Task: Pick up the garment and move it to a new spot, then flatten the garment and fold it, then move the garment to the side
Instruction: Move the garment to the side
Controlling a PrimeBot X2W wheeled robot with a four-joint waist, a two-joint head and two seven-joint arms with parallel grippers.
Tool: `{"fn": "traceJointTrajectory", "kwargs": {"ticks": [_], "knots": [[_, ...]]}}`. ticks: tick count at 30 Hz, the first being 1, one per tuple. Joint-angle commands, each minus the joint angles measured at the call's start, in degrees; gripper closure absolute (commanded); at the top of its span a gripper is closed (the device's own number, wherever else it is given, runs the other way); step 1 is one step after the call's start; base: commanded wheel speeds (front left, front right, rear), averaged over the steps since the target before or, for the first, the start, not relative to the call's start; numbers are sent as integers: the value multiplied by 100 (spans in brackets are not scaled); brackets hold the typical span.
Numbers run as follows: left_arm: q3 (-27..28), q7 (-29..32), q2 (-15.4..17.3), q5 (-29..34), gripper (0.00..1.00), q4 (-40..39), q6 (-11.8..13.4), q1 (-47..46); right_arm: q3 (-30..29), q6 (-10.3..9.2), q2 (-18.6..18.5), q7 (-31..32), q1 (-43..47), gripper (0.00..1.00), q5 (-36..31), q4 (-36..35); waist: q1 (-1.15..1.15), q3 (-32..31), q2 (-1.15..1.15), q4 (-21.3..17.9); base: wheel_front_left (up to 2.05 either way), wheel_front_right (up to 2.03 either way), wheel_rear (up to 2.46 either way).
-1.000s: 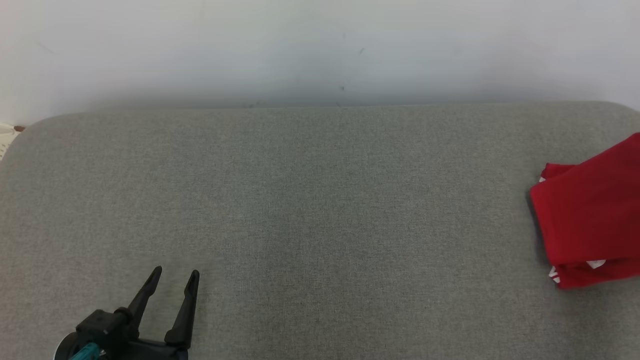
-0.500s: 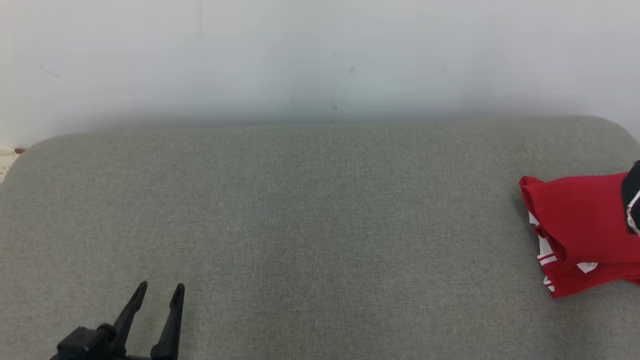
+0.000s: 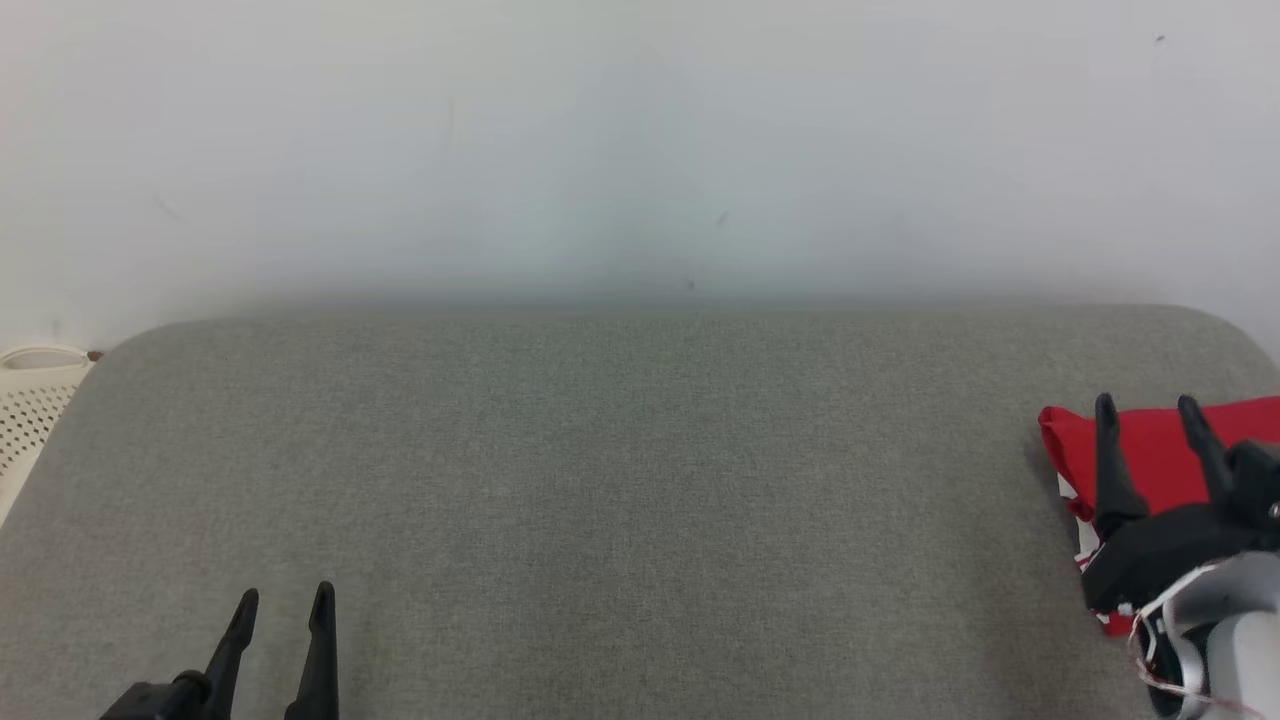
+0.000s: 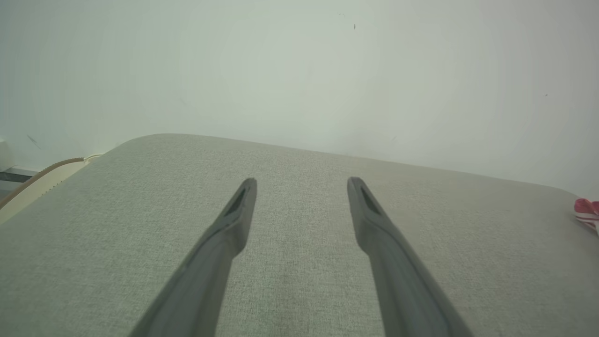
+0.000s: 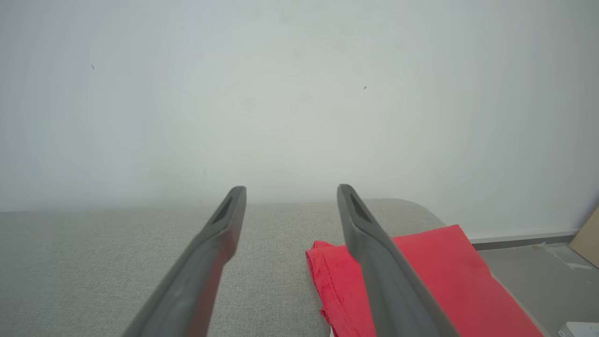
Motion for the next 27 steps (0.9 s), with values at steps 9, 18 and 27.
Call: {"fn": "traceJointTrajectory", "kwargs": {"ticks": [9, 18, 27], "knots": [[263, -16, -312, 283, 0, 382, 11, -23, 331, -14, 781, -727, 1430, 0, 490, -746, 1, -267, 1, 150, 0, 0, 0], [585, -16, -544, 304, 0, 587, 11, -122, 798, -15, 831, -872, 1909, 0, 693, -701, 1, -310, 1, 101, 0, 0, 0], [620, -16, -605, 386, 0, 478, 11, 15, 1048, -15, 834, -909, 1936, 0, 751, -637, 1, -346, 1, 6, 0, 0, 0]]}}
